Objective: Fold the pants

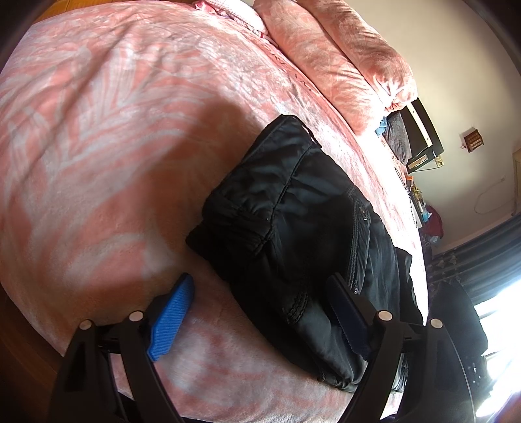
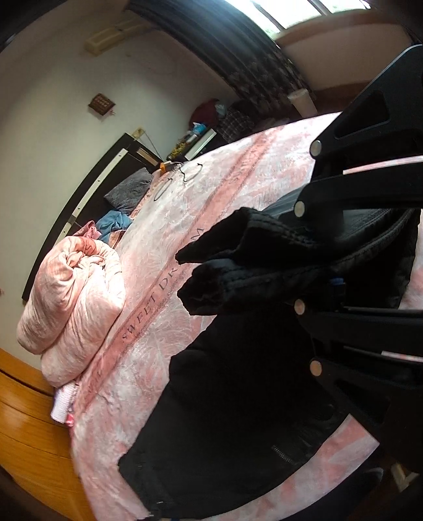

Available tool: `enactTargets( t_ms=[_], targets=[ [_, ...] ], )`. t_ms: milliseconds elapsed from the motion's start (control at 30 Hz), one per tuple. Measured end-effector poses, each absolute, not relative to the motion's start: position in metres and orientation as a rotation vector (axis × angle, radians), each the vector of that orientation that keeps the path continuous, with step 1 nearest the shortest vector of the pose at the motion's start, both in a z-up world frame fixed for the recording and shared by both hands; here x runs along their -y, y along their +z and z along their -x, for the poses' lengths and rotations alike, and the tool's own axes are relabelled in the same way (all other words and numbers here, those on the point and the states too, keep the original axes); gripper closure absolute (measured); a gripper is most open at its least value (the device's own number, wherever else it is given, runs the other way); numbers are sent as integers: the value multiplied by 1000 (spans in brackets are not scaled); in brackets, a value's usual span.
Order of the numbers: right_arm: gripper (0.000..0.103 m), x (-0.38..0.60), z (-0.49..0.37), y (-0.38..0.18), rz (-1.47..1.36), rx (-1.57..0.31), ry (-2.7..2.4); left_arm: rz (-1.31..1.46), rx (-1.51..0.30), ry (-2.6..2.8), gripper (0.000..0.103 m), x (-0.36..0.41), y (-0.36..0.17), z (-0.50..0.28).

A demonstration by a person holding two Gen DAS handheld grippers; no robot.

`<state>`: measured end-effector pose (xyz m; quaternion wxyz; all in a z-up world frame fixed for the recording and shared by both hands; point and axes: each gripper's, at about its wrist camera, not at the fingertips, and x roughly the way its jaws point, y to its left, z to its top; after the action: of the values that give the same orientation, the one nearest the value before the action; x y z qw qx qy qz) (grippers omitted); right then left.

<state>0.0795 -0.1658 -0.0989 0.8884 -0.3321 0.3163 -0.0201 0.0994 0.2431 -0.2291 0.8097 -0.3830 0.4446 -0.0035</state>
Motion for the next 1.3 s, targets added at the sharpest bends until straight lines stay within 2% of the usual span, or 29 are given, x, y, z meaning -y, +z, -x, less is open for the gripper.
enactTargets(
  t_ms=[367,633,700,733,767,800,833,867,900,1000,1167,1233,1300],
  targets=[
    [88,112,-62,-175,1091,-564,-74,837,-947,-24,18,-246,-231,-101],
    [88,97,-60,-216,1247,-574,-74,849,-946,-36,17,-247,-232,-102],
    [86,97,-59,-221,1247,-598,-50,849,-946,-39,17,-247,-232,-103],
    [78,98,-58,-221,1227,-627,-21,849,-947,-40,17,-247,-232,-103],
    [75,97,-58,-222,1208,-651,3,849,-948,-41,17,-248,-232,-103],
    [68,96,-56,-220,1190,-678,40,849,-949,-42,17,-248,-232,-104],
    [54,95,-53,-217,1171,-694,72,848,-949,-42,17,-248,-232,-104],
    [50,93,-49,-212,1153,-695,99,848,-950,-42,17,-248,-233,-104],
    [39,92,-44,-205,1129,-705,137,848,-950,-41,17,-248,-233,-104],
    [33,96,-40,-178,955,-798,280,844,-952,-40,16,-247,-233,-106],
    [29,146,-73,-127,349,-1000,437,850,-948,-44,16,-246,-233,-106],
    [32,166,-92,-134,191,-1080,407,856,-943,-46,15,-246,-233,-106],
    [41,177,-105,-146,121,-1128,384,861,-939,-49,14,-246,-233,-106]
  ],
)
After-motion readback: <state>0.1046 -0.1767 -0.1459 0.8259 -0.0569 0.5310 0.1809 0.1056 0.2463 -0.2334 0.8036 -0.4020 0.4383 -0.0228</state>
